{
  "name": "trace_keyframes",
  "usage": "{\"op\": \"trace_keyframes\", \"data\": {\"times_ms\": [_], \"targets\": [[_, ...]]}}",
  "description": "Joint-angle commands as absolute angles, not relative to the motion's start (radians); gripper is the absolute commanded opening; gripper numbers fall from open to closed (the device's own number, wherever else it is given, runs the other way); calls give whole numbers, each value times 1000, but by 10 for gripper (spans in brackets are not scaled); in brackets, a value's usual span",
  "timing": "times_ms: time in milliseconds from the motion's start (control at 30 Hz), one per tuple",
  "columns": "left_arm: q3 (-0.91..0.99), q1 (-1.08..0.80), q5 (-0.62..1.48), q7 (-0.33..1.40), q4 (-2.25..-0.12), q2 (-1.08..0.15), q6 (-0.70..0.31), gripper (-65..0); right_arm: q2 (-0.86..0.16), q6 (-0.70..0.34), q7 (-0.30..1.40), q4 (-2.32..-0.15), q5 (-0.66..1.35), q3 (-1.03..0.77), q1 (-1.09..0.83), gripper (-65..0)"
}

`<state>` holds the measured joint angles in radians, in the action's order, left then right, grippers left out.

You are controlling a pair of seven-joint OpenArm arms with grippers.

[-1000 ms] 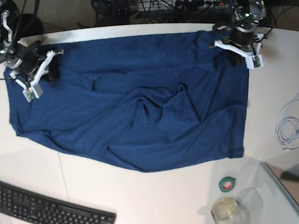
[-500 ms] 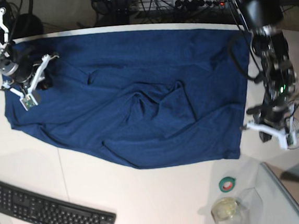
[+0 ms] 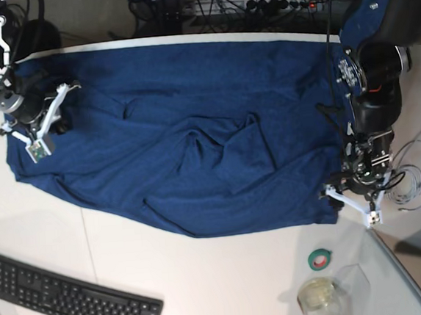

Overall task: Layout the t-shirt on the table in an organized manner, then fold the t-shirt properly
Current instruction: 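Move both grippers back to the hem corners and grasp them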

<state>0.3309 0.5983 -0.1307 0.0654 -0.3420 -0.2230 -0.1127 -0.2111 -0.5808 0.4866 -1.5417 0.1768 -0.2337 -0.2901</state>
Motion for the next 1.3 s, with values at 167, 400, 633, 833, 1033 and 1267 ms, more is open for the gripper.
{"op": "trace_keyframes", "data": {"times_ms": [167,400,633,833,1033,1267], "targets": [[331,671,-131,-111,-200,-229,-117,-235,-226,-579,464,-1554,188,-240,-285,-584],[329,645,-131,-116,-177,-229,-41,-286,-226,-579,463,-1549,188,-240,-271,-584],[328,596,-133,-113,-168,-223,-39,-295,-246,-579,461,-1524,188,-242,-237,-584],[328,575,-133,-114,-170,-208,-76,-406,-245,-579,461,-1461,188,-352,-131,-579],[329,582,-133,-117,-176,-211,-76,-650,-380,-579,463,-1282,185,-234,25,-381],[331,601,-133,-110,-254,-205,-74,-650,-417,-579,461,-1043,186,-74,274,-291]]}}
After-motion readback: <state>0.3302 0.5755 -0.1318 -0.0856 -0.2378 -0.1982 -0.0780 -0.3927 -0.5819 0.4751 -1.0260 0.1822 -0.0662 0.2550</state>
